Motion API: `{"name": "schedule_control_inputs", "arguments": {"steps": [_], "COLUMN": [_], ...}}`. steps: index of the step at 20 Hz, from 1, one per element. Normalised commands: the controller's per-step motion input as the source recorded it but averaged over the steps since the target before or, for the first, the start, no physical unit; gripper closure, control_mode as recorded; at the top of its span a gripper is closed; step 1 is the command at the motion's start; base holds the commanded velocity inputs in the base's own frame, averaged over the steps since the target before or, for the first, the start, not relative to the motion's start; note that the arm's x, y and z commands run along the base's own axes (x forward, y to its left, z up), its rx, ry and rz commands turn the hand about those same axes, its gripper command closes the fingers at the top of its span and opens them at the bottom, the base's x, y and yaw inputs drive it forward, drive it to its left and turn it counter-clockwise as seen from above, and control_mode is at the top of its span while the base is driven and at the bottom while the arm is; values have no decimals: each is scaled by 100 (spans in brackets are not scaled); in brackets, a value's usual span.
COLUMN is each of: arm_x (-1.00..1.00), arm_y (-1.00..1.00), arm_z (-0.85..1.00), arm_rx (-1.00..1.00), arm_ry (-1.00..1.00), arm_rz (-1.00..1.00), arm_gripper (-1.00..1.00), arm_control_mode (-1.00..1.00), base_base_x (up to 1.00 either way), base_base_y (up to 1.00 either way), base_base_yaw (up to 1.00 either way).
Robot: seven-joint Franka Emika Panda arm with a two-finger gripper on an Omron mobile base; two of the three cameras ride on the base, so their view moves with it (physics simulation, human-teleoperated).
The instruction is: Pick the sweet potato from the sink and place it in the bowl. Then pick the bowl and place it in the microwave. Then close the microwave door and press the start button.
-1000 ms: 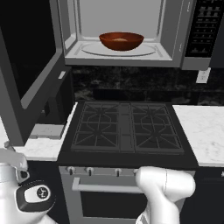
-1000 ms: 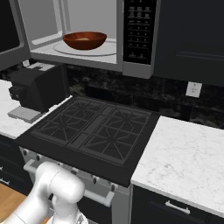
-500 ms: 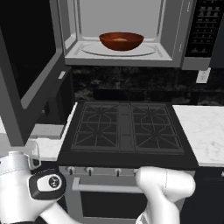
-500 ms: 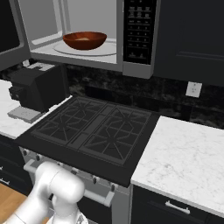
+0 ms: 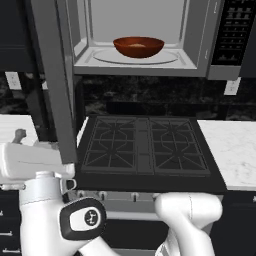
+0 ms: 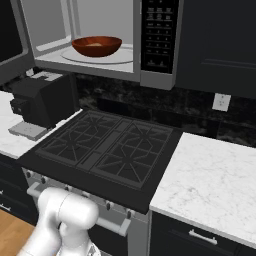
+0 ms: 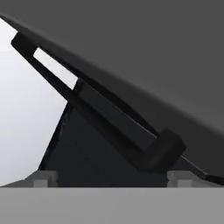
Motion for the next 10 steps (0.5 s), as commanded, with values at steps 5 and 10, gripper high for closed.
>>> {"name": "schedule_control_inputs", "arguments": {"steps": [5,10], "arm_x": [-13,-5], "arm_y": [-100,-100], "arm_z": [0,0], "arm_rx": [37,47], "arm_ry": [-18,-5], "arm_rz": [0,0], "arm_gripper": [-100,-100], "arm_control_mode": [-100,-100], "base_base_x": [0,0], "base_base_y": [0,0], "base_base_yaw": [0,0]}}
